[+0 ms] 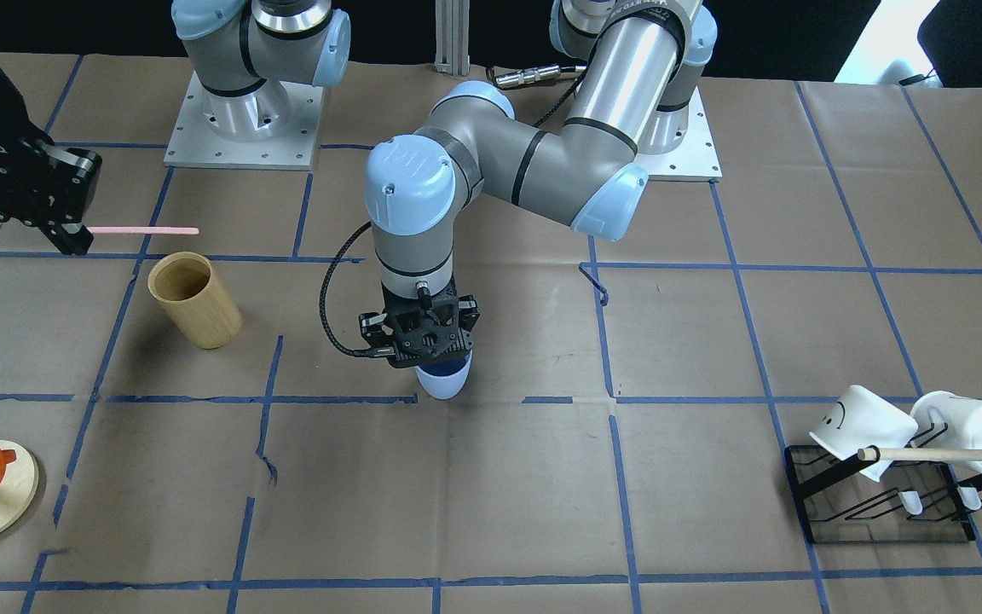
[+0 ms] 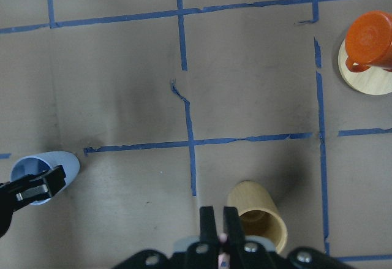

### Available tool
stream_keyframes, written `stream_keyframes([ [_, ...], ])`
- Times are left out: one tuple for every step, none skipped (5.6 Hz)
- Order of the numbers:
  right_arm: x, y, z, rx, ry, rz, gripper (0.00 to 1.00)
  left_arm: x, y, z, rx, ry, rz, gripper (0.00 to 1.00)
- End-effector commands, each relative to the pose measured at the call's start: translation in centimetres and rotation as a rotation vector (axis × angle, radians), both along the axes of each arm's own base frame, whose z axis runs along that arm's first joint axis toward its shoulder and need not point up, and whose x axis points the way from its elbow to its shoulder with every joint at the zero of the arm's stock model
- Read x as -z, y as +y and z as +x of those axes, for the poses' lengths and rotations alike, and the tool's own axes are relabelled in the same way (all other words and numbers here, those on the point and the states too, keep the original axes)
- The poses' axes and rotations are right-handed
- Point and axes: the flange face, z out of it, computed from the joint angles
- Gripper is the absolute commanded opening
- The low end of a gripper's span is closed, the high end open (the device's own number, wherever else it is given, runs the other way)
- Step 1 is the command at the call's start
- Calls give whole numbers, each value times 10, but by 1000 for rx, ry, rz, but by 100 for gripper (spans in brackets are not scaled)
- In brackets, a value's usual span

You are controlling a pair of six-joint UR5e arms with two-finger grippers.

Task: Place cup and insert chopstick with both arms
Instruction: 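Set blue cup at center with left gripper while right gripper carries chopstick above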

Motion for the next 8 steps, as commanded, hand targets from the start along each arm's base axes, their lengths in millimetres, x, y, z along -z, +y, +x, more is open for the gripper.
stream_keyframes([
  [11,-12,37,63,38,50,8,-74,-8,44,61,-13,-46,99],
  [13,-14,36,63,42,52,8,-128,-3,103,123,-35,12,99],
  [18,-19,38,62,42,47,8,-168,-1,160,192,-41,15,99],
  [22,-29,71,7,53,-5,8,-198,11,192,202,-43,23,99],
  [32,-49,120,9,88,-53,8,-233,29,210,225,-49,21,99],
  [31,-72,172,20,77,-85,8,-245,32,216,257,-58,5,99],
  [43,-94,225,14,88,-106,8,-242,27,229,257,-50,10,99],
  [66,-99,262,21,91,-98,7,-243,28,230,249,-49,18,99],
])
